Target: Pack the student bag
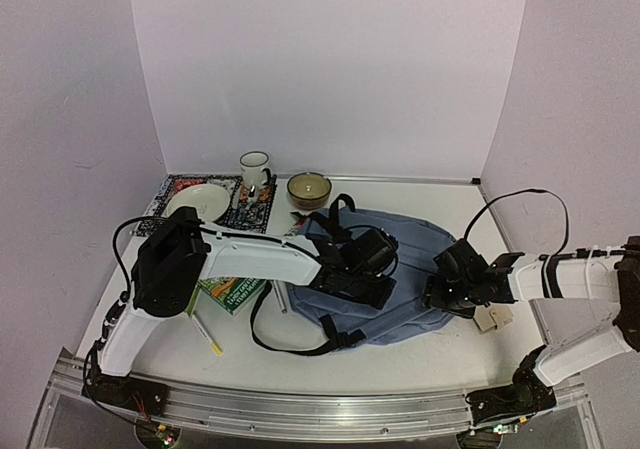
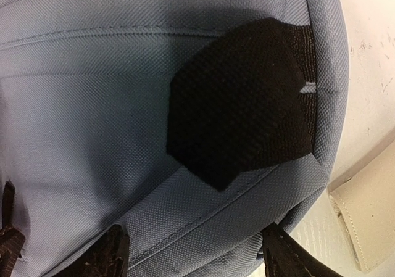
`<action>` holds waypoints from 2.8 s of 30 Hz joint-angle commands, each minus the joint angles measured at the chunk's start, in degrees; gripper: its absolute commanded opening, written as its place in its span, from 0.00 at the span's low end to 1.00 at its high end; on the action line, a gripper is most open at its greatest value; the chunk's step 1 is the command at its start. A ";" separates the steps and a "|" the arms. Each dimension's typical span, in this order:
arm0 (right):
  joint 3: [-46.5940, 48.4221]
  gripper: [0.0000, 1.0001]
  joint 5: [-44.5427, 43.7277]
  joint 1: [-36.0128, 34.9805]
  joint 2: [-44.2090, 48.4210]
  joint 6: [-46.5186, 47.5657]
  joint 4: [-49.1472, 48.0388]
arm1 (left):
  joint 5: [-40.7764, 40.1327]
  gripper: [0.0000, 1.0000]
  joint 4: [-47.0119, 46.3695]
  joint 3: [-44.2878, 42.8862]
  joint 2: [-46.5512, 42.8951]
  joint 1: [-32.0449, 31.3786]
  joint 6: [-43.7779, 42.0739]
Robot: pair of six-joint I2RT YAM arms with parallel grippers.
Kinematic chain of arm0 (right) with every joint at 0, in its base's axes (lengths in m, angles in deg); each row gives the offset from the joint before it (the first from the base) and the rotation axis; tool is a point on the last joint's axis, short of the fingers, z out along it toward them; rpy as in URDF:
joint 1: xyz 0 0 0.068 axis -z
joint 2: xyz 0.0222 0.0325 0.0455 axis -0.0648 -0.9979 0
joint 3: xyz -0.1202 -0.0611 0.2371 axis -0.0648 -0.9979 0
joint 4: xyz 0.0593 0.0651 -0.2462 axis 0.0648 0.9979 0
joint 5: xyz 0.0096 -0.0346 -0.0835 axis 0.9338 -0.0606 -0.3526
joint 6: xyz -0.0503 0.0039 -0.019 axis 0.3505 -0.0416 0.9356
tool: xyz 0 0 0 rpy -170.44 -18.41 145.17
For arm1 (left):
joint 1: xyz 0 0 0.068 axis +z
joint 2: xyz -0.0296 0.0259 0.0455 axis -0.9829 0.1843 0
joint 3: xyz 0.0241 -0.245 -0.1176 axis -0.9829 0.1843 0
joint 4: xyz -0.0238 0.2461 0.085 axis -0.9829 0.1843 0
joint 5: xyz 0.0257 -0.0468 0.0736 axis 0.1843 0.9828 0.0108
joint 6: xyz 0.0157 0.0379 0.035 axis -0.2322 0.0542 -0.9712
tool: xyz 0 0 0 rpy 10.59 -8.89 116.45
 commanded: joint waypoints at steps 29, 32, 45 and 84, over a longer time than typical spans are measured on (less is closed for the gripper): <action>-2.86 0.00 -1.59 0.53 -3.14 -2.99 -2.64 | -8.41 0.00 -2.71 12.47 -18.16 0.47 4.68; -2.91 0.00 -2.12 0.91 -2.88 -3.47 -2.59 | -11.03 0.00 -2.88 16.29 -21.06 0.61 5.58; -3.93 0.00 -3.65 3.54 0.49 -5.44 -1.76 | -21.19 0.00 -2.80 37.39 -36.26 4.49 11.18; 12.17 0.98 13.89 2.60 5.90 21.83 7.67 | -10.60 0.84 -1.02 34.94 -36.72 5.65 -21.67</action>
